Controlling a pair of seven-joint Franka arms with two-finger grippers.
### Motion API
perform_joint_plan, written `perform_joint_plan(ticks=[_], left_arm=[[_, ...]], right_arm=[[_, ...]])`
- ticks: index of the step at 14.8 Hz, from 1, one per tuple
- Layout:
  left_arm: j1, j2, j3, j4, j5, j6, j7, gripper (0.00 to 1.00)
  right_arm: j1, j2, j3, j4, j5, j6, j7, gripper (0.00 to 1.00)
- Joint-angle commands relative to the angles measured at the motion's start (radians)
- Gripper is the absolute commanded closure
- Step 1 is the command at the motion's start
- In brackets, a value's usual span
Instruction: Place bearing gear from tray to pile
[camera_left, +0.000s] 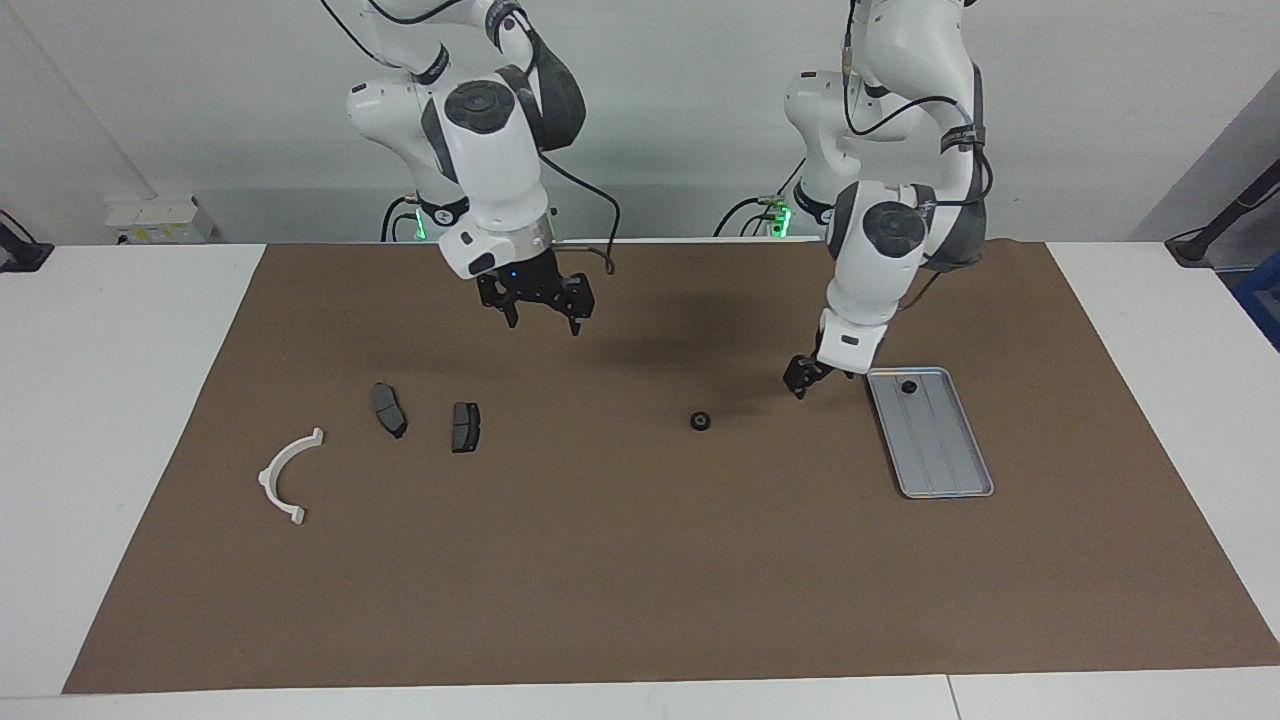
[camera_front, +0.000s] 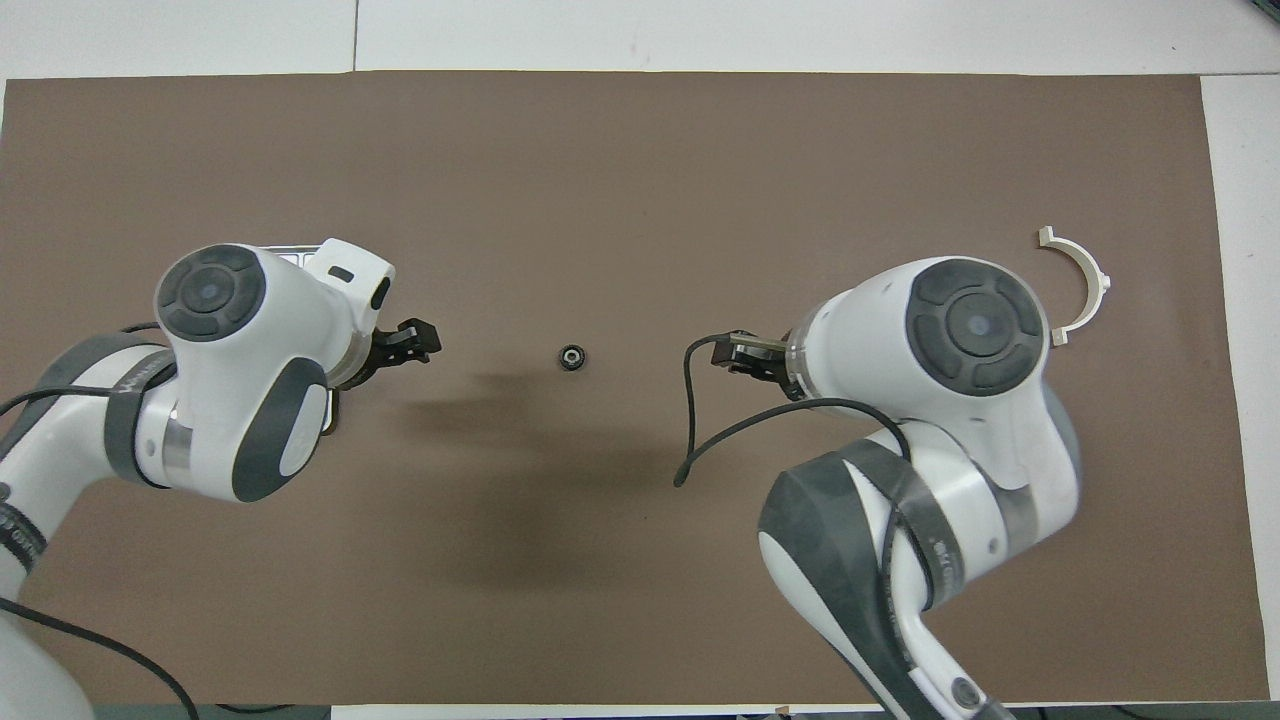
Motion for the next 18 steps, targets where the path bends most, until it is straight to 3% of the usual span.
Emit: perform_joint_plan(ticks=[1, 5, 6, 8, 10, 13, 18], left_arm=[[0.085, -0.067, -0.011, -0.100, 0.014, 0.006, 0.194, 0.00], [0.213, -0.067, -0.013, -0.104, 0.012, 0.015, 0.446, 0.01], [0.234, -0.065, -0.011, -0.104, 0.012, 0.023, 0.488, 0.07], [0.274, -0.064, -0.013, -0.127, 0.012, 0.063, 0.533, 0.12], [0.279, -0.051, -0.013, -0.156, 0.011, 0.132, 0.513, 0.12], [0.279, -0.038, -0.013, -0.180, 0.009, 0.170, 0.441, 0.15], [0.279, -0.025, -0.013, -0.193, 0.009, 0.187, 0.411, 0.31]], right_arm=[[0.056, 0.118, -0.004, 0.073, 0.014, 0.057, 0.164, 0.00], [0.139, 0.298, -0.008, 0.260, -0.032, 0.051, 0.335, 0.00], [0.156, 0.345, -0.008, 0.315, -0.070, 0.035, 0.368, 0.00], [0.229, 0.483, -0.009, 0.477, -0.164, -0.069, 0.427, 0.00], [0.239, 0.594, -0.008, 0.626, -0.195, -0.132, 0.456, 0.00], [0.265, 0.664, -0.009, 0.705, -0.238, -0.147, 0.456, 0.00], [0.306, 0.738, -0.018, 0.779, -0.242, -0.153, 0.462, 0.00]])
